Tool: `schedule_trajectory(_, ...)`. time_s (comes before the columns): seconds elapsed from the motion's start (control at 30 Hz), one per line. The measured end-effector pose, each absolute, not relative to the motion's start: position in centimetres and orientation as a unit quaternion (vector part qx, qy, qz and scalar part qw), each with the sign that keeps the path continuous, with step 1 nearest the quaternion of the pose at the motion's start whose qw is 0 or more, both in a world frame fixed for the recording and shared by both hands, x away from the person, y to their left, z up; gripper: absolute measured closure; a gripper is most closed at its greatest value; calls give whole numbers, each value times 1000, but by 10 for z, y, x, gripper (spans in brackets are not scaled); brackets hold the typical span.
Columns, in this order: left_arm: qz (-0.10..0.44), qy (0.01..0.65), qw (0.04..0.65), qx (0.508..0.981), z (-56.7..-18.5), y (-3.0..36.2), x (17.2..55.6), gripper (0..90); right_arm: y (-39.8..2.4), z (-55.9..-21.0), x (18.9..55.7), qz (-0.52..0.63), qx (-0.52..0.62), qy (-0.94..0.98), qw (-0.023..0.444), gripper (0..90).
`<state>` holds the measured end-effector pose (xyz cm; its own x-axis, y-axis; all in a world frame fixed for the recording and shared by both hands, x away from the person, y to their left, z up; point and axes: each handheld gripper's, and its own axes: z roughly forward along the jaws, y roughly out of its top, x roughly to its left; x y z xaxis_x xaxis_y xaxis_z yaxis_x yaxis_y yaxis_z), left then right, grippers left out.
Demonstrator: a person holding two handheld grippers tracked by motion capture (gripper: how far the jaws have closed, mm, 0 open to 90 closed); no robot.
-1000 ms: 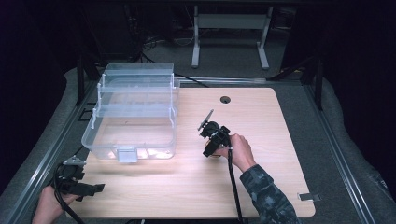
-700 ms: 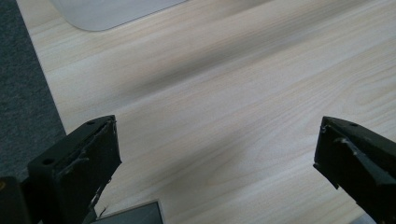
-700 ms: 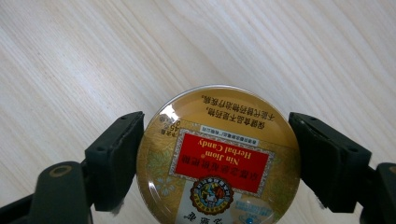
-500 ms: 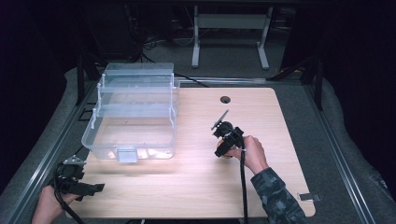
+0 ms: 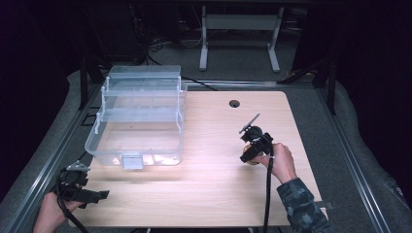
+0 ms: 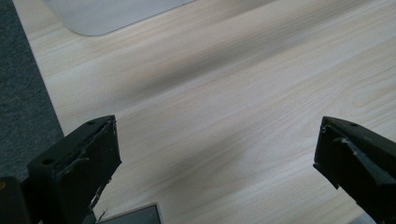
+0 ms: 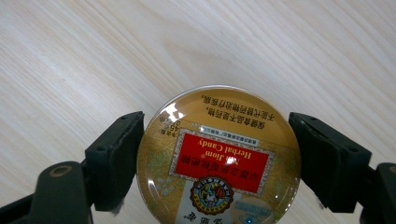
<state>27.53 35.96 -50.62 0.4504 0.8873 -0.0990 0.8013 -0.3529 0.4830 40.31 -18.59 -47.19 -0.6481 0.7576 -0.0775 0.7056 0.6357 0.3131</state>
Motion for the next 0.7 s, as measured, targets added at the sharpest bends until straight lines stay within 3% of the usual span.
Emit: schedule_trajectory(0.7, 87, 515, 235, 820, -506, 357, 278, 2, -275, -503, 401, 92, 503, 855, 87, 205)
